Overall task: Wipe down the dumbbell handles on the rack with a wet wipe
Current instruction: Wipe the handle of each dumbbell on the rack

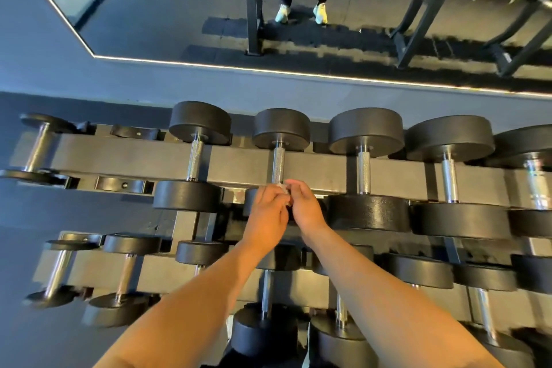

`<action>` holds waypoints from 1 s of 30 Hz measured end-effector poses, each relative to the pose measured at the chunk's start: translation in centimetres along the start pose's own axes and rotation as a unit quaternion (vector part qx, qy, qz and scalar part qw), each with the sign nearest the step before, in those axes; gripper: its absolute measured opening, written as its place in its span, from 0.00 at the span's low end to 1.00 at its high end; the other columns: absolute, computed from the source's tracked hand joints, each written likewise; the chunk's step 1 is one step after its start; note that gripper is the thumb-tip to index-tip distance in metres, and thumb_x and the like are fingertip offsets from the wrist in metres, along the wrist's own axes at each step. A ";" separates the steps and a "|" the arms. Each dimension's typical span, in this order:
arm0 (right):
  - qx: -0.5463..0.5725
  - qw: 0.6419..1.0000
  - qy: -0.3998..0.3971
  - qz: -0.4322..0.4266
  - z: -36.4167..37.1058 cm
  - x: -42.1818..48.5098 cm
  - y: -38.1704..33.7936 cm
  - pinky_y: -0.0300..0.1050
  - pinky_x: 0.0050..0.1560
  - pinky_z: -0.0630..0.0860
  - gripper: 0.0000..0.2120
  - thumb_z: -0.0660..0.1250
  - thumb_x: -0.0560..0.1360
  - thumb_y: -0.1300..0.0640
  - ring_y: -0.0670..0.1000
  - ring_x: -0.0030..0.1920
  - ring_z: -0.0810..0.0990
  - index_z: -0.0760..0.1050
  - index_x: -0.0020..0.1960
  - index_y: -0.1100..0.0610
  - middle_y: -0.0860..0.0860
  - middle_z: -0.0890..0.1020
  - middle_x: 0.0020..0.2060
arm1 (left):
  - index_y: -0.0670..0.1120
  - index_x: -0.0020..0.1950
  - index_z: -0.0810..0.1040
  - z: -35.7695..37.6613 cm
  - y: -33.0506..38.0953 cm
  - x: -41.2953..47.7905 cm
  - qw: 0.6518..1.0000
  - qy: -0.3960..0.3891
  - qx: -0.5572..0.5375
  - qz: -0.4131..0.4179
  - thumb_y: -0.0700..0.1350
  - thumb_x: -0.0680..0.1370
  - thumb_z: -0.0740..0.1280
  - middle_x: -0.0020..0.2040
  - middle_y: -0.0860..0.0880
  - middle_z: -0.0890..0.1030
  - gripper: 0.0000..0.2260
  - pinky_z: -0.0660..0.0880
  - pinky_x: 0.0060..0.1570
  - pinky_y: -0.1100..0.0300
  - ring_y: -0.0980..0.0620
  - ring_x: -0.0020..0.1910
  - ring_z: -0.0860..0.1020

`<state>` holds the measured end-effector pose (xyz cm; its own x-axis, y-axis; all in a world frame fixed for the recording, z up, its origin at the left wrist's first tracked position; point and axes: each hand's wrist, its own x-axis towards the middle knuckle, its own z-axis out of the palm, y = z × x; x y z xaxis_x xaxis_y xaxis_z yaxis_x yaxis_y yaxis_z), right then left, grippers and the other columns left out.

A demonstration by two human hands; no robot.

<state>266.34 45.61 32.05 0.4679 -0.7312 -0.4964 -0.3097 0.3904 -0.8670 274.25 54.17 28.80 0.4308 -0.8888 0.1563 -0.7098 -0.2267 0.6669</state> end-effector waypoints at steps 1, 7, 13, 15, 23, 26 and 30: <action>-0.007 1.000 -0.006 -0.003 0.1 -0.4 0.3 0.39 0.52 0.75 0.14 0.54 0.86 0.51 0.46 0.58 0.79 0.76 0.64 0.49 0.50 0.80 0.57 | 0.45 0.66 0.77 0.0 0.2 -0.2 1.000 -0.005 -0.010 -0.027 0.38 0.81 0.64 0.64 0.47 0.73 0.13 0.72 0.66 0.55 0.52 0.62 0.70; -0.077 0.996 -0.023 -0.022 0.3 -1.0 1.0 0.52 0.74 0.66 0.16 0.51 0.86 0.51 0.49 0.69 0.71 0.73 0.68 0.46 0.49 0.73 0.69 | 0.50 0.83 0.49 -0.9 -1.5 -2.3 0.965 -0.020 -0.105 -0.238 0.52 0.86 0.55 0.82 0.50 0.49 0.27 0.56 0.70 0.61 0.51 0.79 0.57; -0.053 0.998 -0.041 0.019 -0.8 -1.9 0.2 0.44 0.66 0.63 0.18 0.50 0.87 0.49 0.48 0.71 0.67 0.69 0.73 0.46 0.46 0.72 0.70 | 0.51 0.83 0.42 -0.2 -0.2 -3.0 0.978 -0.039 -0.066 -0.192 0.51 0.87 0.53 0.83 0.52 0.40 0.28 0.42 0.78 0.54 0.52 0.81 0.39; -0.034 0.998 -0.048 0.020 -1.1 -2.7 -0.1 0.44 0.66 0.63 0.19 0.49 0.87 0.48 0.45 0.67 0.67 0.68 0.74 0.46 0.43 0.71 0.66 | 0.53 0.82 0.37 0.7 1.0 -3.6 0.986 -0.092 0.048 -0.128 0.49 0.87 0.51 0.81 0.54 0.32 0.29 0.34 0.78 0.46 0.52 0.79 0.30; -0.030 0.998 -0.056 0.007 -0.5 -4.2 0.8 0.40 0.71 0.56 0.20 0.49 0.87 0.48 0.39 0.71 0.59 0.66 0.76 0.49 0.37 0.59 0.74 | 0.53 0.83 0.40 0.3 -0.3 -4.5 0.990 -0.086 0.093 -0.066 0.50 0.86 0.52 0.83 0.52 0.39 0.28 0.44 0.79 0.47 0.52 0.81 0.37; -0.045 0.997 -0.060 -0.004 -0.4 -4.4 0.9 0.38 0.70 0.55 0.20 0.48 0.87 0.50 0.40 0.72 0.57 0.64 0.77 0.50 0.41 0.56 0.78 | 0.51 0.83 0.47 0.1 -1.9 -4.2 0.959 0.002 -0.118 -0.256 0.54 0.86 0.52 0.82 0.48 0.52 0.27 0.53 0.76 0.52 0.50 0.81 0.52; -0.036 0.998 -0.044 0.009 -0.2 -4.4 1.2 0.44 0.75 0.55 0.22 0.47 0.87 0.47 0.46 0.77 0.56 0.62 0.78 0.48 0.45 0.56 0.80 | 0.52 0.83 0.43 0.2 -2.7 -4.4 0.920 -0.030 -0.196 -0.339 0.59 0.86 0.50 0.84 0.48 0.46 0.29 0.46 0.80 0.48 0.51 0.82 0.45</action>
<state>263.71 49.15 33.19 0.5316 -0.6712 -0.5167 -0.3765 0.3592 -0.8539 274.11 58.59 26.17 0.6606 -0.6190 -0.4248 -0.0281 -0.5858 0.8099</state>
